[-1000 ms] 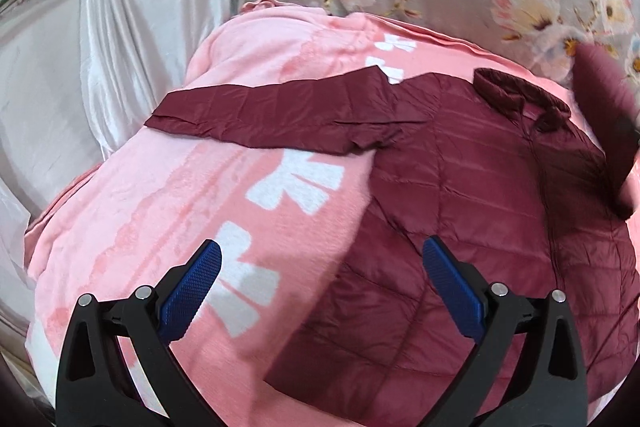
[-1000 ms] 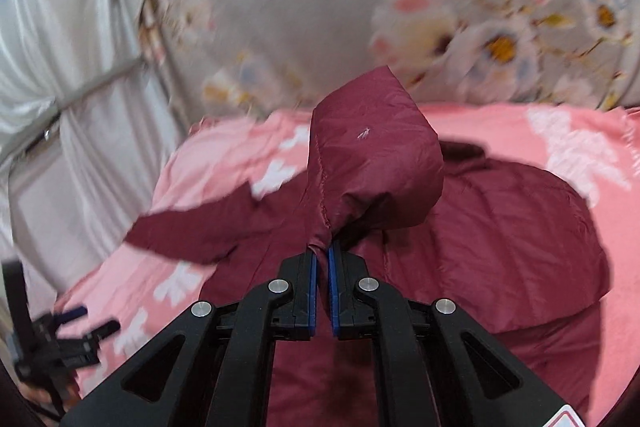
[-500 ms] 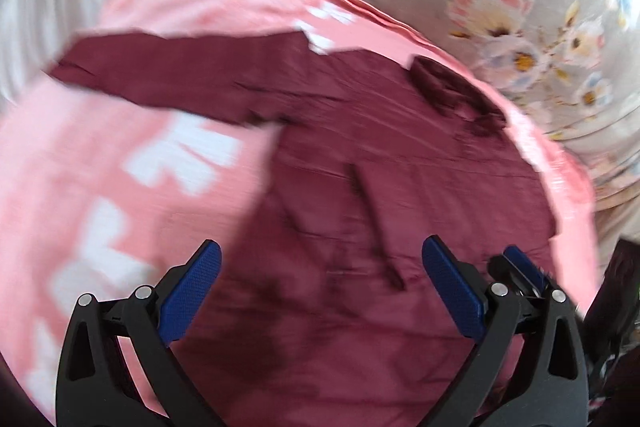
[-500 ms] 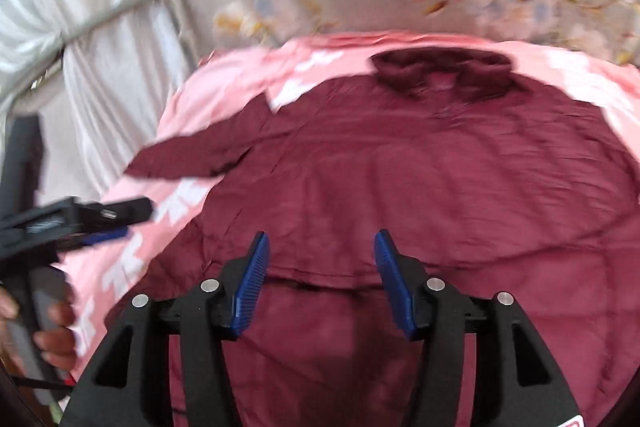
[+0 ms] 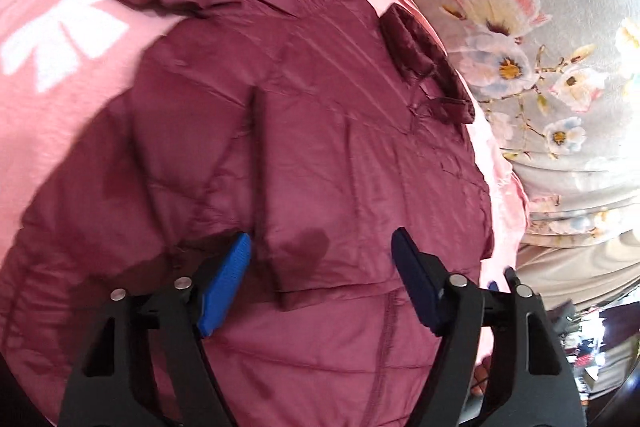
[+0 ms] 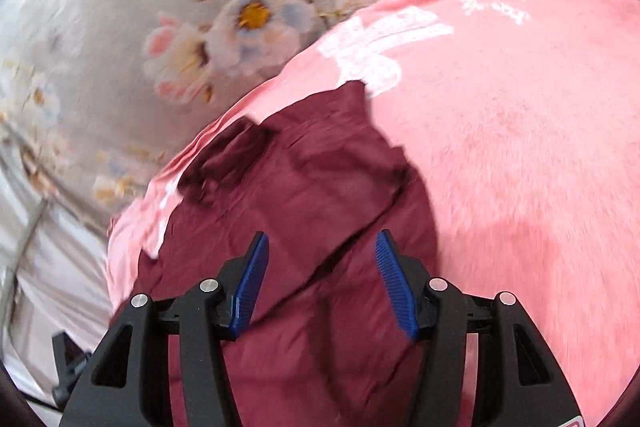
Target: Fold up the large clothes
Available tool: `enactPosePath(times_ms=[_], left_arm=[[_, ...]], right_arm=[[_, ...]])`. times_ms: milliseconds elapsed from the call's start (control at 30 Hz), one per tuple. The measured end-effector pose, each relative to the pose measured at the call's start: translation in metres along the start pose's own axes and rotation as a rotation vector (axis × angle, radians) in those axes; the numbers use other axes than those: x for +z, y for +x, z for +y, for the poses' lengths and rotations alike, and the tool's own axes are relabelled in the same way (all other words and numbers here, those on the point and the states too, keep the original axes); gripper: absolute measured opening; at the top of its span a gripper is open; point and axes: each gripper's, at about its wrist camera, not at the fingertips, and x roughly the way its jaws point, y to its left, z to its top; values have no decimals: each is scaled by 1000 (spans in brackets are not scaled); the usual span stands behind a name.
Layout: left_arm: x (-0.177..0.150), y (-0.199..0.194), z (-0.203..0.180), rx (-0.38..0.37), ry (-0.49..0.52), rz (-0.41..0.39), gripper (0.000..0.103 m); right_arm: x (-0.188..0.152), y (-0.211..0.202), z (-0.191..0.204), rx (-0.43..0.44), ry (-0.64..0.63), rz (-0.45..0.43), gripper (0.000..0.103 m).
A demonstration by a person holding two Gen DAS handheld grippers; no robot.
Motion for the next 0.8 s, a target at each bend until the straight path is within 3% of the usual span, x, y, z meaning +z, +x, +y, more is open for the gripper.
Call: enactPosePath(times_ms=[67, 100, 133, 167, 200, 267, 300, 367, 433, 500, 567, 667, 767, 800], left_arm=[[3, 8, -9, 29, 44, 8, 54], [5, 12, -11, 51, 67, 8, 42], [7, 16, -13, 71, 91, 11, 19], [10, 19, -14, 76, 108, 16, 7], [13, 21, -14, 75, 119, 15, 3], [23, 13, -16, 105, 150, -45, 1], [29, 7, -20, 121, 178, -88, 1], [41, -8, -26, 145, 217, -159, 1], [51, -17, -32, 183, 261, -217, 1], [57, -17, -29, 260, 297, -253, 0], [58, -6, -19, 300, 305, -237, 0], [51, 19, -2, 342, 306, -185, 0], [46, 26, 4, 337, 297, -173, 0], [46, 26, 4, 338, 300, -176, 0]], right_arm=[[8, 11, -6, -4, 11, 4, 56], [12, 19, -9, -13, 22, 9, 56], [15, 26, -12, -16, 32, 15, 56], [18, 33, -15, -22, 45, 23, 56], [19, 38, -18, -26, 53, 27, 54], [29, 49, -22, -16, 72, 14, 47], [32, 49, -21, -6, 72, 7, 28], [42, 45, -14, 32, 69, -27, 2], [48, 26, -4, 88, 52, -108, 2], [49, 7, 8, 81, -11, -187, 2], [47, 18, 5, 2, -45, -142, 2], [36, 27, -8, -15, -38, -35, 3], [22, 20, -11, -30, -48, -16, 19], [19, 21, -12, -24, -46, -4, 32]])
